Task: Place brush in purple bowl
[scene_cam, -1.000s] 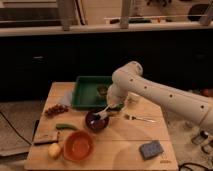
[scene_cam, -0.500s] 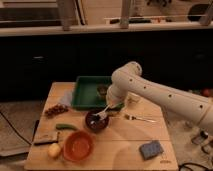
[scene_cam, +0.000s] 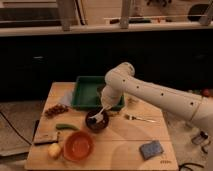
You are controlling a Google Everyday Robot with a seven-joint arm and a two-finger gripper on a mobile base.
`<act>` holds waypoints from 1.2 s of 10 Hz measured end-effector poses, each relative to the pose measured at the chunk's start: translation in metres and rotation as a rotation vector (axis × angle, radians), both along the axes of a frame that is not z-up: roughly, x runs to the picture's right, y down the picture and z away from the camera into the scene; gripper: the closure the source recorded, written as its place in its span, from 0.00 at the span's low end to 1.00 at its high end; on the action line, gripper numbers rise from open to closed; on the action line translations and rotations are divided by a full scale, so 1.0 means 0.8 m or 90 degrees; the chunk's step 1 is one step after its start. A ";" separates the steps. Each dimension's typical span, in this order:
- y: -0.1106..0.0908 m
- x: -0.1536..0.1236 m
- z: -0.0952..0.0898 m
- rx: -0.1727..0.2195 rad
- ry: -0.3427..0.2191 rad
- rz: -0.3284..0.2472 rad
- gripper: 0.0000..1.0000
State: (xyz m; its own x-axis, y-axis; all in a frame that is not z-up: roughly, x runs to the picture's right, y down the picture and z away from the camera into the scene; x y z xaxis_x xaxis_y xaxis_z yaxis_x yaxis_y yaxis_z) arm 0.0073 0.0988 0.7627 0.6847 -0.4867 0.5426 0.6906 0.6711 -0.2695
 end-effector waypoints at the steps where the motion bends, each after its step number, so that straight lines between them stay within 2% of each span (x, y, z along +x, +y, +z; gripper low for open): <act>1: 0.005 -0.005 0.004 -0.001 -0.002 -0.010 1.00; 8: 0.026 -0.055 0.021 -0.021 -0.030 -0.100 1.00; 11: 0.036 -0.061 0.029 -0.027 -0.030 -0.110 0.99; 12: 0.038 -0.061 0.030 -0.030 -0.029 -0.109 0.95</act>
State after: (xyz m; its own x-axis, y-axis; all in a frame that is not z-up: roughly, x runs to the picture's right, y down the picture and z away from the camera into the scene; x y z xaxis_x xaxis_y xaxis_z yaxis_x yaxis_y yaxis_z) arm -0.0414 0.1292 0.7869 0.5684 -0.5670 0.5962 0.8057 0.5305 -0.2636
